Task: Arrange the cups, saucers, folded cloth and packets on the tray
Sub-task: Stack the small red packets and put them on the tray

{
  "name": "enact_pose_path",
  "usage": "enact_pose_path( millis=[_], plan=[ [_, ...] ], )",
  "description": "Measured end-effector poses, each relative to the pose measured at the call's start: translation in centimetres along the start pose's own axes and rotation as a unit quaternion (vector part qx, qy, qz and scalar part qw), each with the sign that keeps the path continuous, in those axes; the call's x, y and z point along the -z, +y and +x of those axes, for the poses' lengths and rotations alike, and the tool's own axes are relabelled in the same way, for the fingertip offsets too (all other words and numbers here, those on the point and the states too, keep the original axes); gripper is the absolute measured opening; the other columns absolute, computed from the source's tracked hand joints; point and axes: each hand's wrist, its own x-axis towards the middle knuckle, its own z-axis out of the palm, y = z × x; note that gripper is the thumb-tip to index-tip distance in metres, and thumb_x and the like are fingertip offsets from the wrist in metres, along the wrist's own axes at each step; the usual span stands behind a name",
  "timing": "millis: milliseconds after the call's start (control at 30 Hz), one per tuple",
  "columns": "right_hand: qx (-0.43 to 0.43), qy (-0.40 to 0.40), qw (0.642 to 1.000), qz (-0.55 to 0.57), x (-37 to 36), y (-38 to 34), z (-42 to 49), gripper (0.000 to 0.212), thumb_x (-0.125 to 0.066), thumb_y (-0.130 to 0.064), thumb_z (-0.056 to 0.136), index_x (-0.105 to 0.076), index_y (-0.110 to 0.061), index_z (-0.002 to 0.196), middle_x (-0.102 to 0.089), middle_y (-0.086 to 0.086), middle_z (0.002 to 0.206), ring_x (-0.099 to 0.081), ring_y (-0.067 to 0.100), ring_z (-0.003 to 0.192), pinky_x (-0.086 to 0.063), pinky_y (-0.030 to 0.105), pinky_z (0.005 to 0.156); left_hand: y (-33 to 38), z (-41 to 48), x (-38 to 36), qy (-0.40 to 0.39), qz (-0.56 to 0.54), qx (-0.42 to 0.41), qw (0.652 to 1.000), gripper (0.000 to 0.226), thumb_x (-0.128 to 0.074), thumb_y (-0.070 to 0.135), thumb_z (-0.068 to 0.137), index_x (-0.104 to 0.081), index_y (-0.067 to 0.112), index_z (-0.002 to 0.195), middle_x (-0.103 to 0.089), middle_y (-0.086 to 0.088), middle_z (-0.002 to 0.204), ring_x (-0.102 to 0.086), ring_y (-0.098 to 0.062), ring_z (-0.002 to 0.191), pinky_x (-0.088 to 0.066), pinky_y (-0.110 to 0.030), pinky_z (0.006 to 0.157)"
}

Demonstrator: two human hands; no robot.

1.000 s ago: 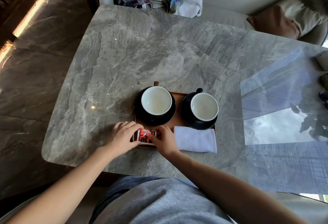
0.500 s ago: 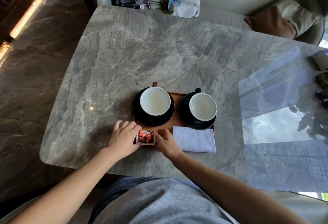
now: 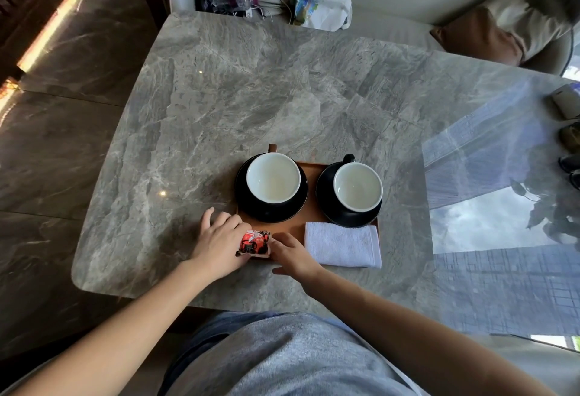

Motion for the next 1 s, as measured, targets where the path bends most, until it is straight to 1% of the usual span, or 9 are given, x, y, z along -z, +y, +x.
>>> enact_pose_path(
  millis=[200,367,500,667,800,867,900,967,1000],
  plan=[
    [0.001,-0.003,1.0,-0.006,0.2,0.0,0.0,0.036,-0.04,-0.026,0.099,-0.044,-0.008,0.13,-0.051,0.016,0.131,-0.051,0.027,0.12,-0.05,0.04,0.091,0.1,0.0,0.0,0.004,0.003,0.003,1.0,0.05,-0.059,0.049,0.074,-0.053,0.027,0.119,-0.053,0.006,0.118,-0.041,-0.019,0.121,-0.006,-0.049,0.114],
    [0.015,0.01,1.0,-0.026,0.4,0.0,0.0,0.034,-0.039,-0.023,0.099,-0.045,-0.007,0.129,-0.054,0.019,0.128,-0.053,0.033,0.119,-0.048,0.046,0.095,0.4,-0.3,-0.1,0.029,-0.002,0.001,1.0,0.065,-0.063,0.049,0.069,-0.049,0.023,0.126,-0.052,0.003,0.124,-0.04,-0.021,0.125,-0.006,-0.05,0.114],
    [0.011,0.001,1.0,-0.02,0.2,0.3,-0.1,0.035,-0.038,-0.021,0.099,-0.043,-0.008,0.131,-0.052,0.018,0.129,-0.052,0.03,0.119,-0.048,0.044,0.095,0.5,-0.4,-0.3,0.018,0.0,-0.011,1.0,0.06,-0.062,0.048,0.071,-0.049,0.026,0.126,-0.052,0.006,0.123,-0.037,-0.019,0.127,-0.004,-0.049,0.114],
    [0.015,-0.003,1.0,-0.022,0.0,0.2,-0.2,0.034,-0.038,-0.019,0.099,-0.044,-0.009,0.13,-0.053,0.019,0.128,-0.052,0.032,0.119,-0.049,0.044,0.095,0.5,-0.3,-0.2,0.024,0.005,-0.011,1.0,0.054,-0.062,0.046,0.074,-0.051,0.026,0.123,-0.053,0.006,0.121,-0.038,-0.018,0.126,-0.004,-0.048,0.114],
    [0.007,-0.009,1.0,-0.006,0.3,0.3,-0.2,0.035,-0.039,-0.02,0.098,-0.043,-0.009,0.131,-0.054,0.017,0.126,-0.053,0.031,0.118,-0.048,0.042,0.096,0.5,-0.3,-0.2,0.019,0.008,-0.004,1.0,0.06,-0.062,0.049,0.073,-0.048,0.026,0.127,-0.052,0.006,0.124,-0.037,-0.018,0.127,-0.004,-0.048,0.114],
    [0.011,-0.004,1.0,0.029,0.8,0.4,-0.4,0.036,-0.04,-0.022,0.098,-0.041,-0.009,0.133,-0.054,0.011,0.12,-0.056,0.026,0.113,-0.047,0.04,0.097,0.4,-0.4,-0.1,0.027,-0.008,0.006,1.0,0.07,-0.063,0.054,0.07,-0.045,0.024,0.131,-0.051,0.006,0.127,-0.038,-0.018,0.127,-0.008,-0.048,0.114],
    [0.021,0.004,0.999,0.046,1.3,0.5,-0.5,0.037,-0.041,-0.022,0.099,-0.04,-0.009,0.134,-0.053,0.008,0.118,-0.056,0.023,0.11,-0.048,0.039,0.097,0.3,-0.4,0.2,0.045,-0.027,0.011,0.999,0.071,-0.063,0.055,0.07,-0.045,0.023,0.131,-0.052,0.005,0.126,-0.041,-0.018,0.125,-0.012,-0.047,0.114],
    [0.055,0.031,0.996,0.065,2.2,0.2,-0.5,0.036,-0.041,-0.021,0.099,-0.042,-0.011,0.133,-0.054,0.006,0.116,-0.056,0.018,0.106,-0.05,0.035,0.092,-0.1,-0.3,1.0,0.104,-0.115,0.028,0.987,0.061,-0.065,0.048,0.074,-0.049,0.019,0.126,-0.055,0.002,0.121,-0.048,-0.02,0.116,-0.03,-0.042,0.107],
    [0.073,0.044,0.994,0.073,2.6,-0.1,-0.4,0.034,-0.042,-0.022,0.099,-0.042,-0.012,0.132,-0.054,0.005,0.114,-0.056,0.016,0.104,-0.051,0.031,0.087,-0.3,0.0,1.5,0.137,-0.192,0.048,0.971,0.053,-0.066,0.041,0.077,-0.052,0.017,0.122,-0.057,-0.001,0.117,-0.052,-0.02,0.11,-0.038,-0.039,0.099]
  ],
)
